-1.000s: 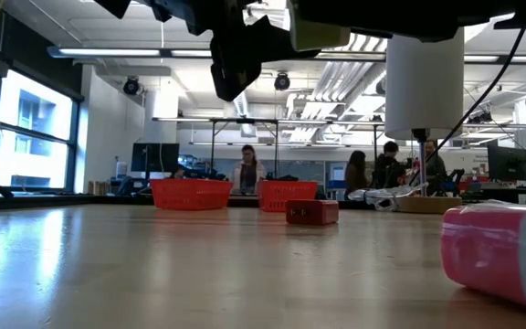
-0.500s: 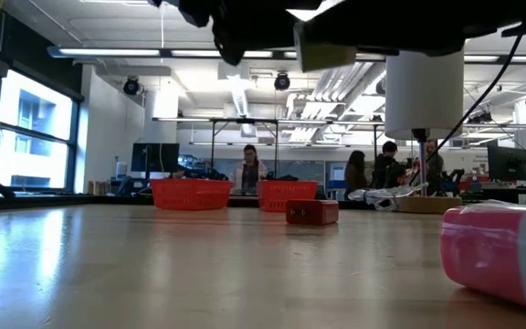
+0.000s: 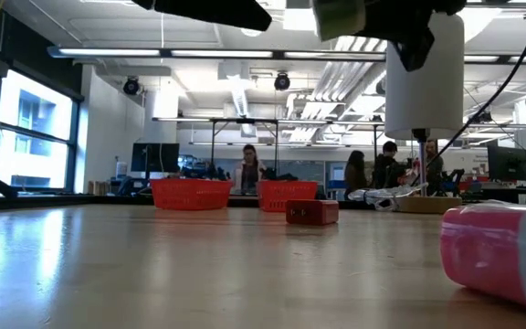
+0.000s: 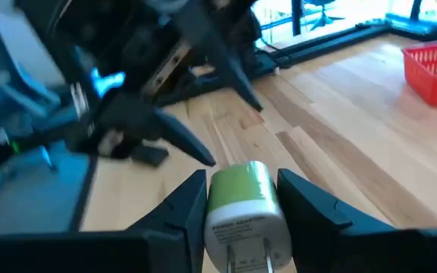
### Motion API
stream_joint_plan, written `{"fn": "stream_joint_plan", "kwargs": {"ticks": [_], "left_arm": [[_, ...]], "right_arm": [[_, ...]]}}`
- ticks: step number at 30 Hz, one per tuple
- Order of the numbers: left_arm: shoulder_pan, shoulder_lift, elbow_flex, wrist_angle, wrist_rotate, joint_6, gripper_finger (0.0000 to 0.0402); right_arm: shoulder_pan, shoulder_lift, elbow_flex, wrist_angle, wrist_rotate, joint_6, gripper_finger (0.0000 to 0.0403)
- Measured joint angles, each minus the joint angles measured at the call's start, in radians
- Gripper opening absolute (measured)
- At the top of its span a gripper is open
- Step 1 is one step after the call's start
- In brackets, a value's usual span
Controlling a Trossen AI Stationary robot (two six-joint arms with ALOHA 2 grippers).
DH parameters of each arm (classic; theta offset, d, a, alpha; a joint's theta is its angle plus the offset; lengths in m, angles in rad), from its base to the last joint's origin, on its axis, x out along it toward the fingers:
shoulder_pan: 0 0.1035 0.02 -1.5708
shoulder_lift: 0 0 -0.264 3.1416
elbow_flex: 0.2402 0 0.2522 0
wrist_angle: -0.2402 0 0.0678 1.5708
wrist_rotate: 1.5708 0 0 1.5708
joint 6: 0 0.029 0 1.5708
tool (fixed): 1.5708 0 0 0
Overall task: Pick & Place Office items
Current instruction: Put the green charger adapter into the left red bin
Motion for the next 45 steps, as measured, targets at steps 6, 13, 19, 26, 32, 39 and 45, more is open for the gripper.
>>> {"fn": "stream_joint_plan", "kwargs": {"ticks": [6,13,19,26,32,39,45], "left_arm": [[-0.004,0.010,0.000,-0.001,-0.057,0.064,0.0201],[0.008,0.026,0.000,0.006,-0.100,0.033,0.0201],[0.037,0.027,0.000,0.033,-0.116,0.035,0.0201],[0.058,0.027,0.000,0.047,-0.072,0.057,0.0201],[0.084,0.027,0.000,0.053,-0.036,0.050,0.0201],[0.117,0.028,0.000,0.083,-0.018,0.041,0.0201],[0.124,0.028,0.000,0.094,0.035,0.076,0.0201]], "right_arm": [[-0.053,-0.010,0.000,0.023,-0.009,0.150,0.0125],[-0.121,-0.010,0.000,0.003,-0.040,0.253,0.0125],[-0.163,-0.010,0.000,-0.017,-0.065,0.296,0.0125],[-0.177,-0.010,0.000,-0.018,-0.065,0.298,0.0125],[-0.189,-0.010,0.000,-0.020,-0.067,0.297,0.0125],[-0.193,-0.010,0.000,-0.024,-0.080,0.297,0.0125],[-0.194,-0.009,0.000,-0.026,-0.083,0.297,0.0125]]}}
